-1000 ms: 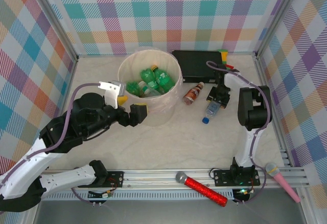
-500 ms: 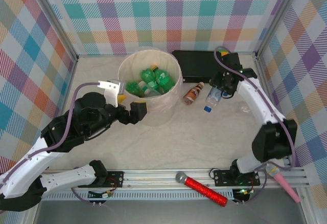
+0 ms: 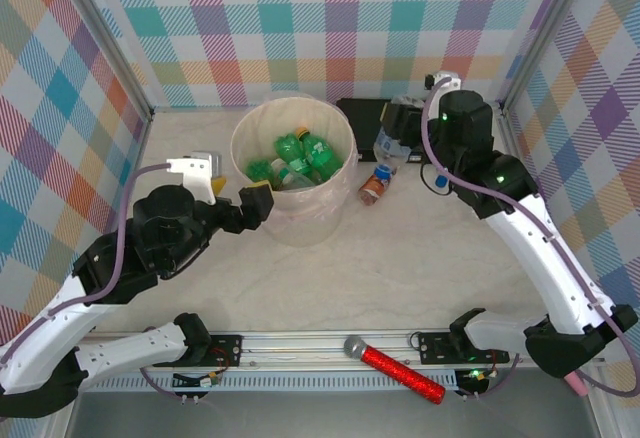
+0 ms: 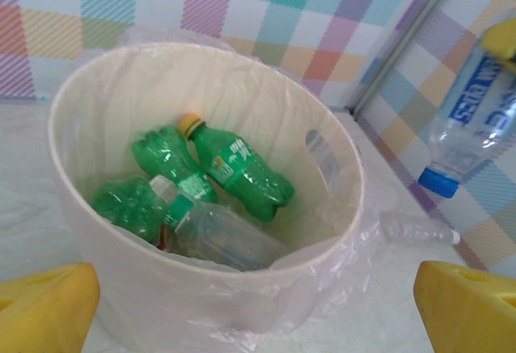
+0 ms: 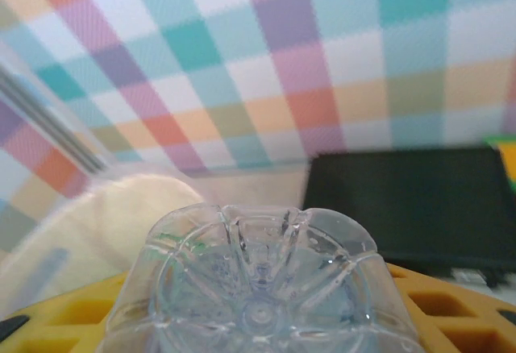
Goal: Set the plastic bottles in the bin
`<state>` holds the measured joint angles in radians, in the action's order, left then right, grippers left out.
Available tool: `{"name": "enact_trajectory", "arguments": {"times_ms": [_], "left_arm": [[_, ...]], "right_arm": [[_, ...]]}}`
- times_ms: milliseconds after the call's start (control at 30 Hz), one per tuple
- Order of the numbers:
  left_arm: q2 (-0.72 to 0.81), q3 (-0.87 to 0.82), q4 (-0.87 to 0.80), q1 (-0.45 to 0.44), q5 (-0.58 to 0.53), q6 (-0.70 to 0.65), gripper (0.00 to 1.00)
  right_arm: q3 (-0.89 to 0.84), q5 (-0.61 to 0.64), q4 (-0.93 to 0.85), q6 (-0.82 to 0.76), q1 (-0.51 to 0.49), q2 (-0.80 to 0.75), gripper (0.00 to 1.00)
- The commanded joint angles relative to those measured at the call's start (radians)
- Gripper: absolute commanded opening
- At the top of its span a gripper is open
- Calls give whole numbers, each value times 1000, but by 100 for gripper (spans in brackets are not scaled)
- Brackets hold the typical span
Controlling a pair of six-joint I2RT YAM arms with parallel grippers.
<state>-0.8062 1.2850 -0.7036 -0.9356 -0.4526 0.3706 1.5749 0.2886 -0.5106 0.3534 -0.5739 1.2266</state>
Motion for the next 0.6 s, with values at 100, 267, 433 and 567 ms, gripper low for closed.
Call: {"name": "enact_trajectory", "arguments": {"times_ms": [100, 267, 433, 567], "left_arm": [[65, -6, 33, -9, -121, 1, 100], [84, 3, 11, -9, -120, 9, 100], [82, 13, -13, -9, -100, 14, 100], [78, 15, -14, -9, -94, 15, 100]], "right_arm": [[102, -34, 242, -185, -124, 96, 50], [148, -58, 364, -301, -183, 210, 51], [171, -63, 450, -353, -188, 309, 50], [212, -86, 484, -347, -188, 396, 50]]}}
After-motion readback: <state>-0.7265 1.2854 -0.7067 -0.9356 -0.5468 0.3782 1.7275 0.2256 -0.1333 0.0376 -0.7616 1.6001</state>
